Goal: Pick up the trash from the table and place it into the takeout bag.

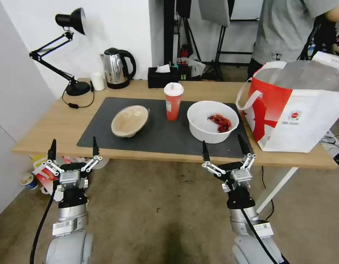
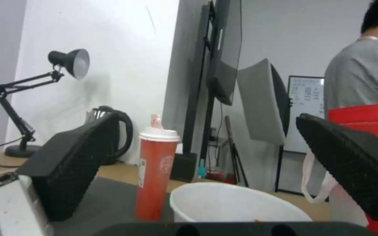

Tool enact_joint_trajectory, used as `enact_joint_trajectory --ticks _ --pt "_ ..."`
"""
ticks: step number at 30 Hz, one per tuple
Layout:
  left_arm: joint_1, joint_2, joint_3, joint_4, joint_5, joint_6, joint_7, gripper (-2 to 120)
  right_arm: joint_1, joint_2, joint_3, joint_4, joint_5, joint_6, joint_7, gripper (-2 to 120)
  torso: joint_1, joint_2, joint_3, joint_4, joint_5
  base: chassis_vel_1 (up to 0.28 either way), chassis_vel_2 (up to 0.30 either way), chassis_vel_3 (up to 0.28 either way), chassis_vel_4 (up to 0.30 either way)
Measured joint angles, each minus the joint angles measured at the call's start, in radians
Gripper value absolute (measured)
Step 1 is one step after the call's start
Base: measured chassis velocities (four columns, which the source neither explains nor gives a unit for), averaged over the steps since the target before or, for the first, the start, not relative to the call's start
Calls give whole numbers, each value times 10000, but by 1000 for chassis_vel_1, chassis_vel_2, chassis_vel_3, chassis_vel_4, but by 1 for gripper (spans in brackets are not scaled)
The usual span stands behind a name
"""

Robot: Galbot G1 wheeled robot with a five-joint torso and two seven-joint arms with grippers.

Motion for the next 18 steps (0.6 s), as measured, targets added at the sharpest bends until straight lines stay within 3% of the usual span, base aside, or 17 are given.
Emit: enact_joint_trajectory --ticks 2,3,4,5,7,9,18 --pt "-6 35 4 -129 -155 -16 300 100 -14 -135 71 44 197 -104 -130 100 0 0 1 1 -6 0 0 0 0" --pt "1 150 44 -468 -500 22 892 100 -16 -235 119 70 362 -200 -198 100 0 0 0 0 1 0 0 0 0" --pt "1 150 44 -468 -500 22 892 100 -16 -235 119 70 362 -200 -198 100 0 0 0 0 1 0 0 0 0" --pt "12 246 105 -770 -809 84 1420 100 -15 -318 168 85 496 -291 -249 100 1 0 0 0 2 0 0 0 0" --pt "13 264 118 -830 -865 95 1526 100 -16 -344 191 89 536 -321 -266 100 0 0 0 0 2 0 0 0 0" --pt "-9 671 236 -1151 -1319 430 2076 100 -36 -499 362 137 772 -482 -395 100 1 0 0 -2 2 0 0 0 0" --pt "58 1522 468 -1383 -1767 706 2510 100 -153 -740 577 308 999 -784 -524 100 0 0 0 1 -1 0 0 0 0"
